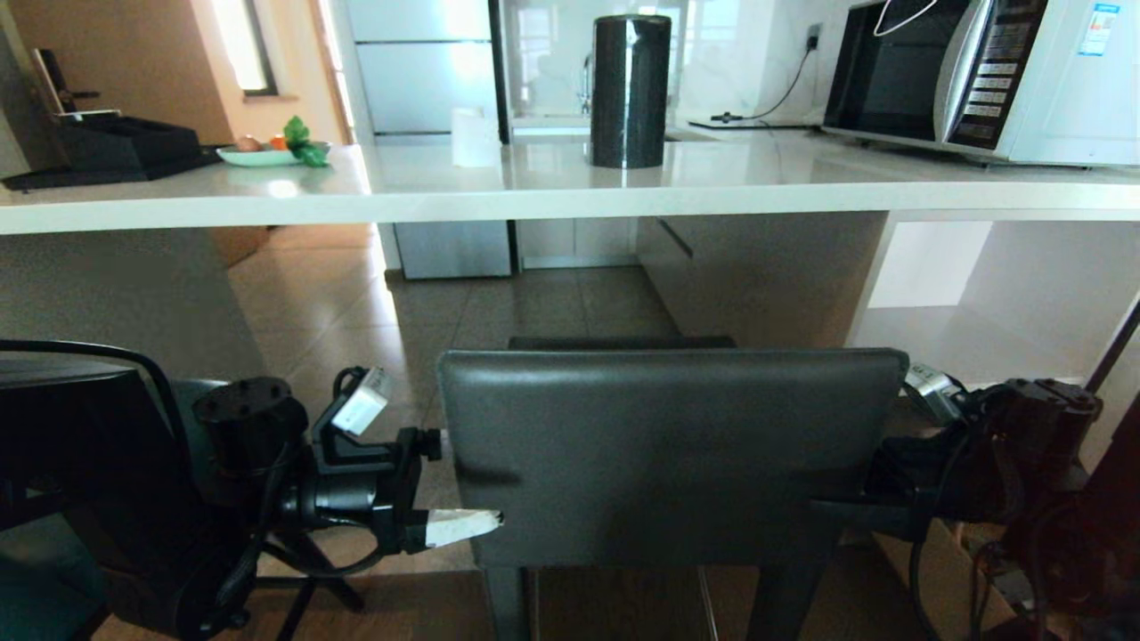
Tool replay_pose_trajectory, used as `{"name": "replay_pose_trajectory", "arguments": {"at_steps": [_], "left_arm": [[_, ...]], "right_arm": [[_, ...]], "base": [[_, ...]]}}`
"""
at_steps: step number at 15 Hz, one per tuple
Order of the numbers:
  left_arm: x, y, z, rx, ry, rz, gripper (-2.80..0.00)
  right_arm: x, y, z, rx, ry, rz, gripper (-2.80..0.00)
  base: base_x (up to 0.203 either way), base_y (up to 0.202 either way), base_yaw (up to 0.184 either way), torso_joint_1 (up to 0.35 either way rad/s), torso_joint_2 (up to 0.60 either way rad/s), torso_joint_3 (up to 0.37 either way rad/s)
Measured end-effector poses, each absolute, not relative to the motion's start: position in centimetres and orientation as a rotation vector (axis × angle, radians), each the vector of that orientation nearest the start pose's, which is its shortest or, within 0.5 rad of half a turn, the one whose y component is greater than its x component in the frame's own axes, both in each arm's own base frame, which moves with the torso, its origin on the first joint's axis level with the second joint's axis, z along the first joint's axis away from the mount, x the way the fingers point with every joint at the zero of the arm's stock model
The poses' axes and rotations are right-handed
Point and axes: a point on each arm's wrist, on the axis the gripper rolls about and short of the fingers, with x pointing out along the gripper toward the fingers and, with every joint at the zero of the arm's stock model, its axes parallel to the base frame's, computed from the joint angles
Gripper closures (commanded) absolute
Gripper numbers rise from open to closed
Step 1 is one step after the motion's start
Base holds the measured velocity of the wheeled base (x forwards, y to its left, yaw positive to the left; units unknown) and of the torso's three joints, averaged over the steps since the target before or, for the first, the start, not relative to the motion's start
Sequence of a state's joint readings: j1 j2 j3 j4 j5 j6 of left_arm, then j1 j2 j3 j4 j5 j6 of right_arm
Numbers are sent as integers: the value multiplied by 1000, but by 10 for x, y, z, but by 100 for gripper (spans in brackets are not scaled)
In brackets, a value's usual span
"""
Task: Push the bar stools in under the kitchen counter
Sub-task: Pull the gray chair out from under the dining table
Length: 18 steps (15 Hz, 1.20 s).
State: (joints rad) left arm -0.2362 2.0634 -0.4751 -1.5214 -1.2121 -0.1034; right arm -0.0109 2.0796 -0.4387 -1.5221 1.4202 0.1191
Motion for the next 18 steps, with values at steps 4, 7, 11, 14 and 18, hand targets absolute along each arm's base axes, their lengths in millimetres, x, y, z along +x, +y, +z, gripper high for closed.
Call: {"name": "replay_pose_trajectory", "arguments": {"at_steps": [4,7,11,14,18], "left_arm": [[287,-89,81,-118,143,-1441,-280],[290,-91,84,-112,129,-1440,-280],[291,-86,86,-107,119,-1424,-280],[291,-81,86,-107,117,-1406,-280],[291,-85,85,-109,123,-1416,-280]], "right_arm": [[293,21,71,184,183,1405,-280],[293,22,70,186,187,1401,-280],[293,20,72,183,183,1396,-280],[292,20,74,178,177,1393,-280],[298,21,77,164,158,1379,-280]], "base": [[-195,0,-3,2,4,3],[-171,0,-1,4,2,4],[-14,0,-2,-2,1,1],[0,0,0,0,0,0],[0,0,0,0,0,0]]}}
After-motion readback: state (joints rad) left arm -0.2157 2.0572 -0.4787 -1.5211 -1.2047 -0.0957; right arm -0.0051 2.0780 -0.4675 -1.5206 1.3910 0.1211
